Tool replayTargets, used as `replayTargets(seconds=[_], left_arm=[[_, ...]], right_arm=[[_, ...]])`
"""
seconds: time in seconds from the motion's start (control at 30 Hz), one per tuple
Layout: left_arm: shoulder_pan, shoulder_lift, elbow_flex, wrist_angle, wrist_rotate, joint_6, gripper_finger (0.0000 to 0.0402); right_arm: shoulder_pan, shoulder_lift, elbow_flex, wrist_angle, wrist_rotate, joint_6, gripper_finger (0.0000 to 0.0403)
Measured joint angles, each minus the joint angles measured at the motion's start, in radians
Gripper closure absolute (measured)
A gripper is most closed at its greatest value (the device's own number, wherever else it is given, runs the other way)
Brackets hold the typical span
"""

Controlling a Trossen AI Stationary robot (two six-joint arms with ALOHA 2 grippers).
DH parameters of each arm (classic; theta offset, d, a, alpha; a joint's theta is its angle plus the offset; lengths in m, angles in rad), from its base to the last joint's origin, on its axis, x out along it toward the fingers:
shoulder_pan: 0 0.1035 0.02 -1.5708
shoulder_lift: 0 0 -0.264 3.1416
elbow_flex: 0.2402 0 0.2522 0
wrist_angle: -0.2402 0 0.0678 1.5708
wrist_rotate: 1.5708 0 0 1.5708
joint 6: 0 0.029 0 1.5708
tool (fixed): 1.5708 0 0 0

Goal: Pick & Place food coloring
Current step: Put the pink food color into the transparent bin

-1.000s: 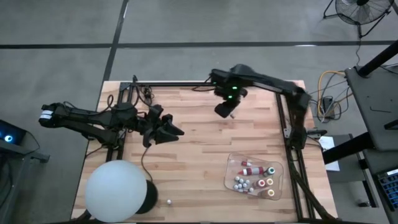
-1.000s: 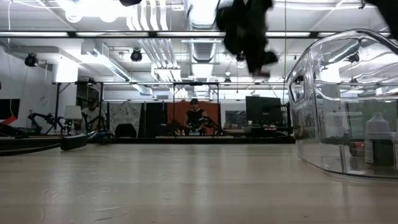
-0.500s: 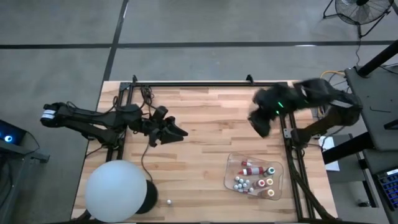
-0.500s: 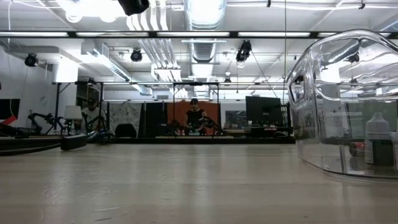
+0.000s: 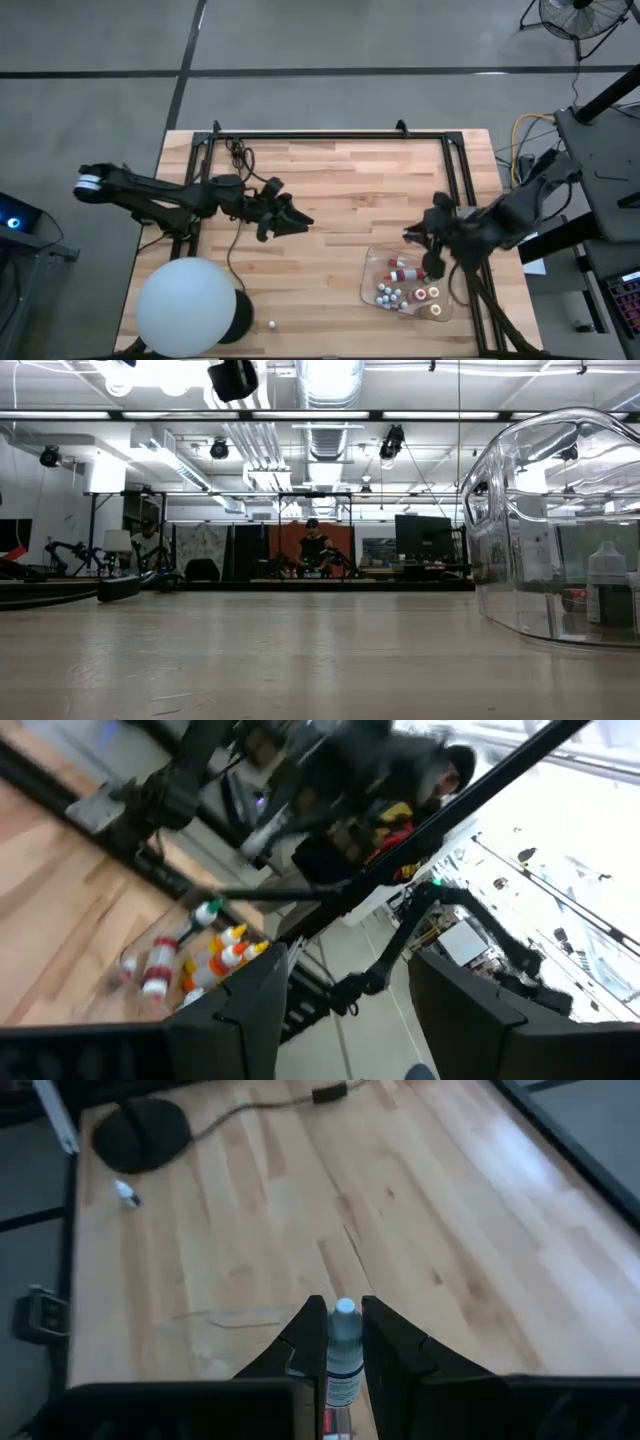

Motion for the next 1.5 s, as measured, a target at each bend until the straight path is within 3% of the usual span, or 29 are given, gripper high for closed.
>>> replayTargets(seconds=[0.17,0.33,0.7,1.17,1.5], left_arm=[[0.000,0.049,0.000,0.142,-0.035,0.034,0.0220],[0.000,0.071,0.000,0.169,-0.060,0.033,0.0220],[0.000,0.074,0.000,0.173,-0.063,0.025,0.0220],[0.000,0.074,0.000,0.172,-0.063,0.021,0.0220],[0.000,0.074,0.000,0.171,-0.063,0.019,0.0220]], right_arm=[[0.044,-0.004,-0.237,0.241,0.022,0.054,0.0369],[0.055,0.031,-0.419,0.520,0.027,0.057,0.0369],[0.059,0.203,-0.589,0.851,0.048,0.053,0.0369],[0.059,0.330,-0.628,0.950,0.046,0.028,0.0369],[0.057,0.329,-0.702,1.031,0.044,0.037,0.0369]])
